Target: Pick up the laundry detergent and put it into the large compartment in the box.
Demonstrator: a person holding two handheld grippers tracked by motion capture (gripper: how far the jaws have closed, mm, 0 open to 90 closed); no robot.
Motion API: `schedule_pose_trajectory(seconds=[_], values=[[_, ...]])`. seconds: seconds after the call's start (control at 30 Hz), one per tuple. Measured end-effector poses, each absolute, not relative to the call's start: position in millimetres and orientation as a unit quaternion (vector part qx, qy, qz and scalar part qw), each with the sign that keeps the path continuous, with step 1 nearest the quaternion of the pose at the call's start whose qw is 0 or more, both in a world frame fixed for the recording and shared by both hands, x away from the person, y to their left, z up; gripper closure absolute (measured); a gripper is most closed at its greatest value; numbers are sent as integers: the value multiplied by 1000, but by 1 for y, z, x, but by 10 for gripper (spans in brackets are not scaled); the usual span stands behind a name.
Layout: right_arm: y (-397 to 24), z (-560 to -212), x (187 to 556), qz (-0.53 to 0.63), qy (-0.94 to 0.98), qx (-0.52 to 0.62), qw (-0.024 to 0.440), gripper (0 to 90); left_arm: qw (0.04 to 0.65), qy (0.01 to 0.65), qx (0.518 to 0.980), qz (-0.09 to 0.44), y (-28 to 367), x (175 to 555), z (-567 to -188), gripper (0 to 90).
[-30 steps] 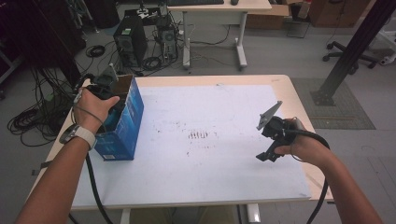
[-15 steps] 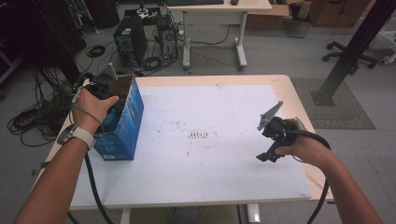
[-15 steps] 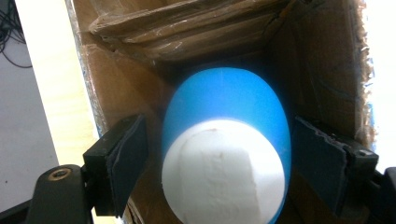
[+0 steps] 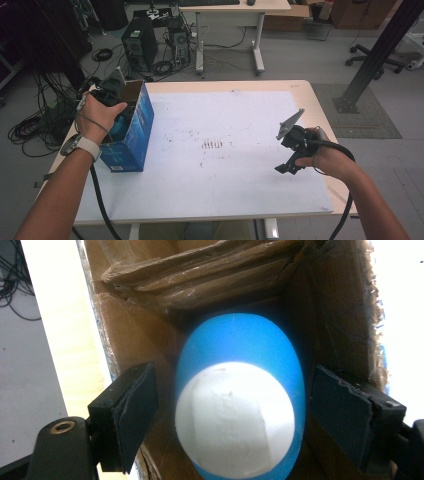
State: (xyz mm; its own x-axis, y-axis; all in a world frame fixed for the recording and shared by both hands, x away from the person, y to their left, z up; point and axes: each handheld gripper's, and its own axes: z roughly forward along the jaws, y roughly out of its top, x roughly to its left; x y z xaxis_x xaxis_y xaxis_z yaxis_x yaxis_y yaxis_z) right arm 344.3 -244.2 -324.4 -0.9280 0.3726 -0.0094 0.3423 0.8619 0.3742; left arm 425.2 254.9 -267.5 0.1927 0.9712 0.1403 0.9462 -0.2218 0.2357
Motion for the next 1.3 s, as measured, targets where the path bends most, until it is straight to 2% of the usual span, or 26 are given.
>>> schedule_pose_trajectory(seconds=[0.57, 1.3], values=[[-243, -322, 342, 186, 964, 183, 43, 90, 58, 615, 774, 139, 254, 421, -260, 170], [-246, -318, 338, 185, 964, 188, 46, 90, 75, 594, 786, 154, 243, 415, -226, 125]])
